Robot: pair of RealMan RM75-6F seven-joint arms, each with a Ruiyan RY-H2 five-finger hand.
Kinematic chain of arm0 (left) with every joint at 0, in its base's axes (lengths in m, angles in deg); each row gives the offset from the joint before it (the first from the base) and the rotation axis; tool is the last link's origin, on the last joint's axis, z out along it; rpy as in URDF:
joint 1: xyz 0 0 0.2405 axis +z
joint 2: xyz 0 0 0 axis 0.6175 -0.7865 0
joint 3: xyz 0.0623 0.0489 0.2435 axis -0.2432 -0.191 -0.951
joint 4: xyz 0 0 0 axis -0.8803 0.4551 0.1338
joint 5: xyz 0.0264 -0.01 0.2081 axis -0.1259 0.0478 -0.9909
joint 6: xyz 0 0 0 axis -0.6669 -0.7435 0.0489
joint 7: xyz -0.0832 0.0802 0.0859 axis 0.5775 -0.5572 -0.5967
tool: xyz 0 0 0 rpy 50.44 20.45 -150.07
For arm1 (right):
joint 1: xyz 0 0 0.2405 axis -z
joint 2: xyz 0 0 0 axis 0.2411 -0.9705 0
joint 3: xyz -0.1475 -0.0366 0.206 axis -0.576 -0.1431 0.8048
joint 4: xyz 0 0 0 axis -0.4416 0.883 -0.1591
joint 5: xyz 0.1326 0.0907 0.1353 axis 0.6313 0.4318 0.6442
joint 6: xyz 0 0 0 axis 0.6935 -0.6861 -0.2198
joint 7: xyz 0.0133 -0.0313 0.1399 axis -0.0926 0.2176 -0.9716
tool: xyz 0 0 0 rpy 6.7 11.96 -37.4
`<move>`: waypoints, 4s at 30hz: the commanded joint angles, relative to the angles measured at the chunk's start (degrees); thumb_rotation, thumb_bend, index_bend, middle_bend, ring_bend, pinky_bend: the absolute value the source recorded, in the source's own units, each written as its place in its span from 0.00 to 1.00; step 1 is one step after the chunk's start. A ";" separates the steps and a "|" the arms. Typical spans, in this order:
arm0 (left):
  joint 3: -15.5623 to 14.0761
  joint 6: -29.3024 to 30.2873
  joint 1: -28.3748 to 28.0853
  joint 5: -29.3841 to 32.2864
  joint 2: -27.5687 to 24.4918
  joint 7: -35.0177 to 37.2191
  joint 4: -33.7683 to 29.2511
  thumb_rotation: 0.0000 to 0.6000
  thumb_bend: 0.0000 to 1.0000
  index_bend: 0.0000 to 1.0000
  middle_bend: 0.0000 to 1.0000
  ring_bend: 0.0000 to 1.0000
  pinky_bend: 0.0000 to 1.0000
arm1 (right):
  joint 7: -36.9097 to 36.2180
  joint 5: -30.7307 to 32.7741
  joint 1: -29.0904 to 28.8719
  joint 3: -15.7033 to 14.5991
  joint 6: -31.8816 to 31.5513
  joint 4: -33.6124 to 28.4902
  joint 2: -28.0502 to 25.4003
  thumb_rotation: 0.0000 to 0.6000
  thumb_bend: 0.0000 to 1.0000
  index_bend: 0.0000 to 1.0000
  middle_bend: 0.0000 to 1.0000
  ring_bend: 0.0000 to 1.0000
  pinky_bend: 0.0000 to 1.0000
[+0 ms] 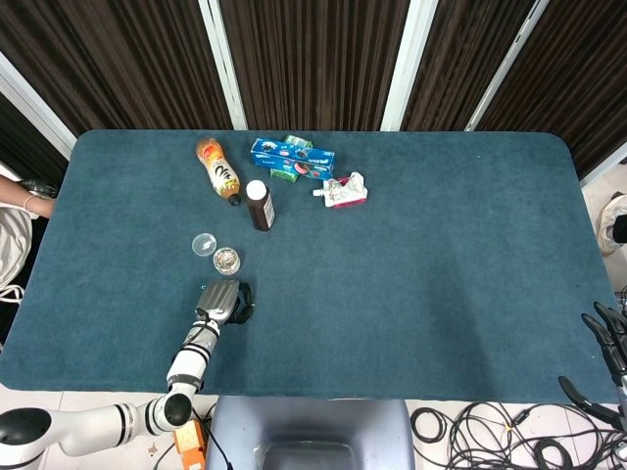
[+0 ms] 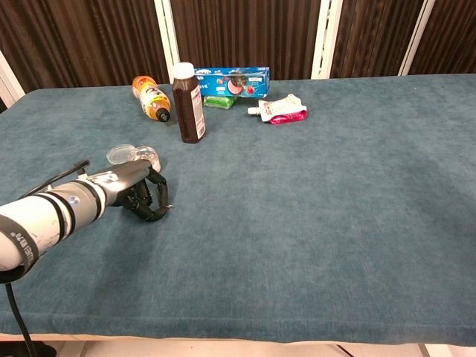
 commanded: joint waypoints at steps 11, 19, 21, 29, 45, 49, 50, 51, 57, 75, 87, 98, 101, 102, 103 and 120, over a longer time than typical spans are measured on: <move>-0.50 1.50 0.65 -1.52 -1.59 1.46 -2.15 1.00 0.45 0.63 1.00 1.00 1.00 | 0.28 -0.02 0.04 0.00 0.05 -0.12 0.04 1.00 0.18 0.00 0.00 0.00 0.02; 0.99 4.86 1.85 -4.75 -5.34 3.77 -5.79 1.00 0.50 0.64 1.00 1.00 1.00 | -0.20 0.11 0.20 0.06 -0.26 0.03 -0.01 1.00 0.18 0.00 0.00 0.00 0.02; 1.83 5.80 1.89 -5.57 -5.93 4.48 -5.80 1.00 0.51 0.64 1.00 1.00 1.00 | -0.33 0.21 0.30 0.12 -0.45 0.08 0.01 1.00 0.18 0.00 0.00 0.00 0.02; 5.15 4.52 -0.24 -4.92 -4.81 6.42 -0.14 1.00 0.50 0.64 1.00 1.00 1.00 | 0.08 0.20 0.12 0.17 -0.07 -0.01 0.11 1.00 0.18 0.00 0.00 0.00 0.02; 7.50 -1.50 -3.57 -0.75 -0.60 7.81 14.70 1.00 0.49 0.62 1.00 1.00 1.00 | 0.35 0.71 0.09 0.34 0.34 -0.40 0.00 1.00 0.18 0.00 0.00 0.00 0.02; 7.30 -1.50 -3.47 -0.50 -0.79 7.44 14.03 1.00 0.47 0.60 1.00 1.00 1.00 | 0.52 0.54 0.00 0.29 0.50 -0.43 0.03 1.00 0.18 0.00 0.00 0.00 0.02; 7.25 -1.53 -3.49 -0.24 -0.82 7.15 13.95 1.00 0.46 0.59 1.00 1.00 1.00 | 0.61 0.48 -0.03 0.26 0.58 -0.45 0.02 1.00 0.18 0.00 0.00 0.00 0.02; 7.24 -1.54 -3.50 -0.03 -0.80 7.01 13.92 1.00 0.45 0.57 1.00 1.00 1.00 | 0.64 0.45 -0.04 0.25 0.60 -0.48 0.01 1.00 0.18 0.00 0.00 0.00 0.02; 7.18 -1.65 -3.80 0.59 -0.29 6.45 14.36 1.00 0.43 0.53 1.00 1.00 1.00 | 0.55 0.48 -0.05 0.28 0.58 -0.46 -0.02 1.00 0.18 0.00 0.00 0.00 0.02; 1.32 7.37 3.37 -11.99 -6.88 11.09 -3.48 1.00 0.38 0.48 1.00 1.00 1.00 | 1.30 0.26 -0.12 0.17 0.87 -0.69 0.09 1.00 0.18 0.00 0.00 0.00 0.02; -1.48 9.09 6.35 -10.48 -3.17 9.04 -1.02 1.00 0.38 0.50 1.00 1.00 1.00 | 3.01 -0.76 -0.66 -0.26 1.87 -1.26 0.32 1.00 0.18 0.00 0.00 0.00 0.02; -0.78 6.83 5.23 -10.14 1.63 7.83 5.30 1.00 0.34 0.50 1.00 1.00 1.00 | 2.46 -0.58 -0.64 -0.21 1.59 -1.01 0.22 1.00 0.18 0.00 0.00 0.00 0.02; -0.67 6.90 4.85 -10.33 2.64 6.71 6.57 1.00 0.34 0.50 1.00 1.00 1.00 | 2.17 -0.48 -0.51 -0.21 1.35 -0.93 0.16 1.00 0.18 0.00 0.00 0.00 0.02; -0.64 7.17 4.78 -10.49 2.97 6.37 7.01 1.00 0.34 0.50 1.00 1.00 1.00 | 2.05 -0.44 -0.46 -0.21 1.25 -0.89 0.14 1.00 0.18 0.00 0.00 0.00 0.02; -0.60 7.47 4.75 -10.69 3.30 6.10 7.47 1.00 0.34 0.50 1.00 1.00 1.00 | 1.94 -0.43 -0.40 -0.20 1.12 -0.84 0.13 1.00 0.18 0.00 0.00 0.00 0.02; 0.96 5.37 4.57 -8.68 3.96 2.39 9.08 1.00 0.34 0.51 1.00 1.00 1.00 | 1.91 -0.30 -0.33 -0.19 1.04 -0.79 0.20 1.00 0.18 0.00 0.00 0.00 0.02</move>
